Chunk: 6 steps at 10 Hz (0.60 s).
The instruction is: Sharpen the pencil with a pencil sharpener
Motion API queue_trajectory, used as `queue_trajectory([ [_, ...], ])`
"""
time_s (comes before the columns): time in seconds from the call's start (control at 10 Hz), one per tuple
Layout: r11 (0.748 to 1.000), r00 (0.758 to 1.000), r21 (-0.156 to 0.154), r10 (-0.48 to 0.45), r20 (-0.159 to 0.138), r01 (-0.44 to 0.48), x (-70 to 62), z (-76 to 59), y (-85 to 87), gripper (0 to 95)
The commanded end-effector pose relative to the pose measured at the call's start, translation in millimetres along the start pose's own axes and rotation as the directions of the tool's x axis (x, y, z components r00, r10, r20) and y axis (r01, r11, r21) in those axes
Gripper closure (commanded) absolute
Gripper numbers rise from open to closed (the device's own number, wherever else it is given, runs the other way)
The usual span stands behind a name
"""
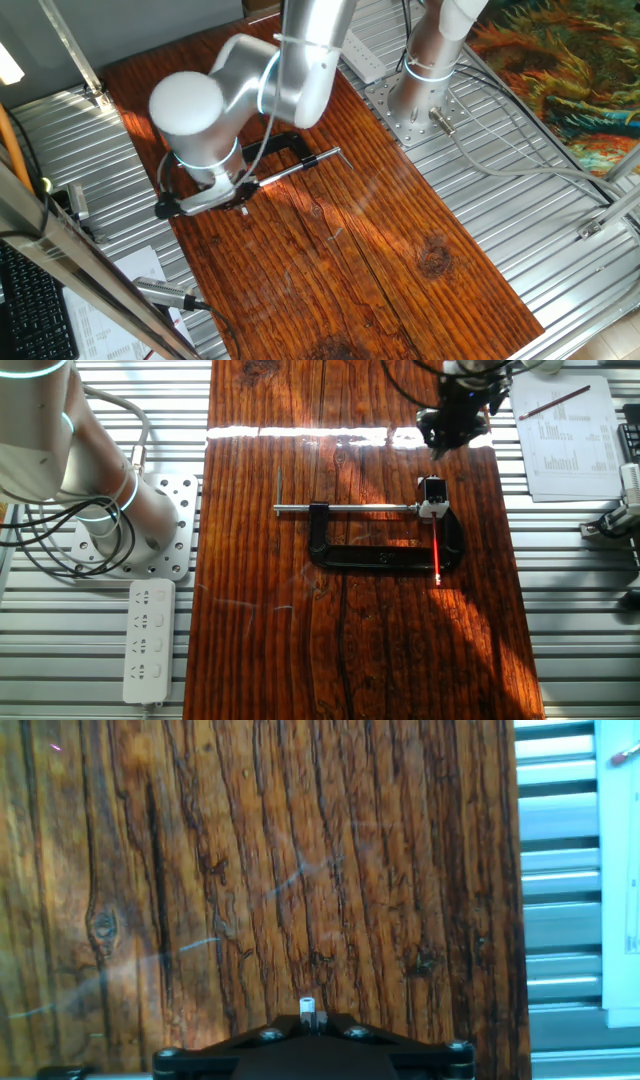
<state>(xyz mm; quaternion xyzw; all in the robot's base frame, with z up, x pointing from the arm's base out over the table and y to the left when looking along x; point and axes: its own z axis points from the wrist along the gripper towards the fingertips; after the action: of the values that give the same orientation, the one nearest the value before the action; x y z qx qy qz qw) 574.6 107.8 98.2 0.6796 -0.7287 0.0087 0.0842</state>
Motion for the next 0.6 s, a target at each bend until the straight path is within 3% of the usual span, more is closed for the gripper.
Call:
queue_trajectory([
  [0.1, 0.999, 0.999, -0.007, -0.046, -0.027, 0.045, -1.0, 1.9, -1.8, 95.0],
  [0.6, 0.998, 0.999, 0.025, -0.051, -0.015, 0.052, -0.3, 14.1, 8.6, 95.0],
])
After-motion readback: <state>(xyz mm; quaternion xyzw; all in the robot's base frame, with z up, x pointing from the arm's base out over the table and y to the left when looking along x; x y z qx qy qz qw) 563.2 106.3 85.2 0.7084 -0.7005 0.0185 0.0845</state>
